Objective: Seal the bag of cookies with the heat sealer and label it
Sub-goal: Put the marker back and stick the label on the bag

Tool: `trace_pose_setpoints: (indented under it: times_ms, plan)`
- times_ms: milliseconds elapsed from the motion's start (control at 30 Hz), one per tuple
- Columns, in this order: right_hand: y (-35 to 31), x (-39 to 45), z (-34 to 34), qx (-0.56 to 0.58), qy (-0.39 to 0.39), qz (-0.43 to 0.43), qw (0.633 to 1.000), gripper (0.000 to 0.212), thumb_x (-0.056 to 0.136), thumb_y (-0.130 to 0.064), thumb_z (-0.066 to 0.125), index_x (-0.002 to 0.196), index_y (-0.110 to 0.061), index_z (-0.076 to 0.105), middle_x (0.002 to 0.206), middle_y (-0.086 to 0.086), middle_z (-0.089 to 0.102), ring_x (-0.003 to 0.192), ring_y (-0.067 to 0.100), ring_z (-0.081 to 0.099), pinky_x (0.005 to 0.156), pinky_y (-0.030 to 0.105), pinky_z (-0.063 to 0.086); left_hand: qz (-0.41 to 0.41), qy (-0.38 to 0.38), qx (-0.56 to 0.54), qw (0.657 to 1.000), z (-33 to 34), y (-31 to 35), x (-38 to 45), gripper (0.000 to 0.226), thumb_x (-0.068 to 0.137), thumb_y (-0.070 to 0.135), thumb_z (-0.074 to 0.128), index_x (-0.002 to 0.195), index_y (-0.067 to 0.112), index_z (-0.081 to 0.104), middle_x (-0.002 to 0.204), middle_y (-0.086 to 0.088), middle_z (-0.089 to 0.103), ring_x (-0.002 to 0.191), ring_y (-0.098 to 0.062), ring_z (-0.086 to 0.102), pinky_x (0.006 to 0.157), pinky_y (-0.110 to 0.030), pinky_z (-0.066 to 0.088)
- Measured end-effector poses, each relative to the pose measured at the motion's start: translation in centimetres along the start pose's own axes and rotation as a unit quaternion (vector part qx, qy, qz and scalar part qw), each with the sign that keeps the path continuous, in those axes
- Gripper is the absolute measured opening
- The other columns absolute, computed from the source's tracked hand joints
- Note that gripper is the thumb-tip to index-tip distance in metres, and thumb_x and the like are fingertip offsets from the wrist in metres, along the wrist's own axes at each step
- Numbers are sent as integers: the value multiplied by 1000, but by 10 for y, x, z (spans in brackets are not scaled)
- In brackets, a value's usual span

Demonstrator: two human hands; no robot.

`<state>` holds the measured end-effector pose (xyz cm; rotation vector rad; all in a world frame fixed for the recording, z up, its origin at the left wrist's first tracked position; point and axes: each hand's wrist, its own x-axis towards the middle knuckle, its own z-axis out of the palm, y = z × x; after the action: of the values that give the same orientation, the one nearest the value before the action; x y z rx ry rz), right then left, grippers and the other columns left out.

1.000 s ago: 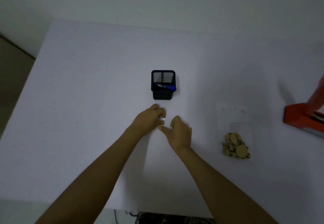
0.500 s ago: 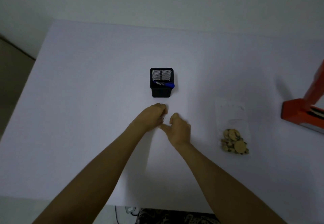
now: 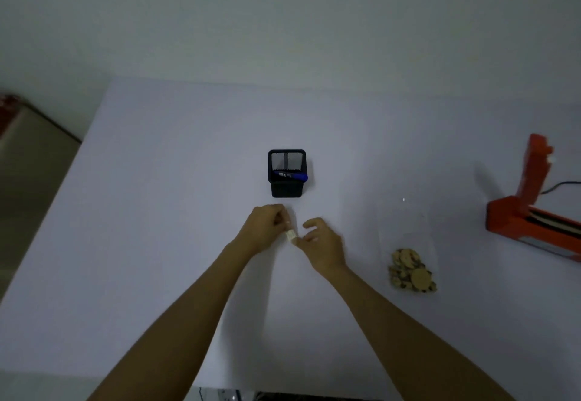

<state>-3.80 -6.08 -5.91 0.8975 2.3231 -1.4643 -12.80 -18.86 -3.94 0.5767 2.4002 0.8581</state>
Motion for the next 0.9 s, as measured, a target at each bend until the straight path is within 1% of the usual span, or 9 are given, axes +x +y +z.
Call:
trace_pose_setpoints:
  times_ms: [100,233,300,367,467,533,600,700,900]
  plan:
    - [-22,-16,-28,88,-34,-37,995,11,87,-17,67,97,-13,69,86,0,69,80,18,67,69,25,53,-12,67,-105,992,-22,22,-21,5,87,15,65,82,15,64,72,5,65,64,-4,59,60,-7,44]
    - [-74,-47,-62,153,-53,-68,984,11,90,-16,62,92,-11,72,86,7,74,76,16,70,67,21,55,2,128,-229,965,-56,57,-48,3,86,18,67,86,15,66,70,6,66,63,-2,60,65,-22,49]
    - [-100,-61,-74,190,-44,-68,978,12,89,-17,63,91,-12,74,86,9,75,78,18,70,68,22,55,21,182,-261,948,-70,77,-63,12,85,20,69,95,17,63,79,9,66,68,0,62,65,-20,48]
    - [-127,-74,-86,225,-38,-76,971,11,88,-18,65,89,-12,74,85,8,75,78,19,70,71,26,56,61,281,-229,930,-81,94,-77,26,83,22,71,105,23,58,96,14,60,84,0,60,69,-14,49]
    - [-164,-92,-99,257,-38,-107,960,11,88,-15,64,87,-9,74,79,7,75,72,17,69,65,24,55,168,411,-48,895,-97,112,-94,23,84,20,70,105,24,62,102,14,52,96,0,49,79,-6,41]
    - [-184,-103,-105,272,-48,-131,952,12,88,-13,64,89,-6,73,78,9,73,72,18,69,63,23,54,227,439,57,868,-106,117,-101,17,84,21,70,101,21,67,102,8,58,99,-5,46,83,-7,37]
    - [-198,-114,-107,281,-59,-148,946,15,89,-14,64,92,-3,73,80,12,73,73,20,69,63,23,54,264,454,105,845,-113,120,-106,16,87,27,66,100,20,69,101,7,65,100,-10,48,86,-13,39]
    - [-212,-126,-107,282,-57,-161,944,14,87,-17,66,88,-6,75,81,13,73,70,20,66,65,25,55,274,483,124,822,-123,125,-114,20,88,32,59,100,20,70,99,9,68,97,-12,51,85,-20,41]
    - [-222,-139,-104,300,-82,-171,935,17,89,-19,64,91,-6,75,82,11,73,71,20,65,73,31,55,282,531,152,784,-137,131,-128,20,86,32,62,99,19,71,92,9,71,93,-13,53,81,-22,43]
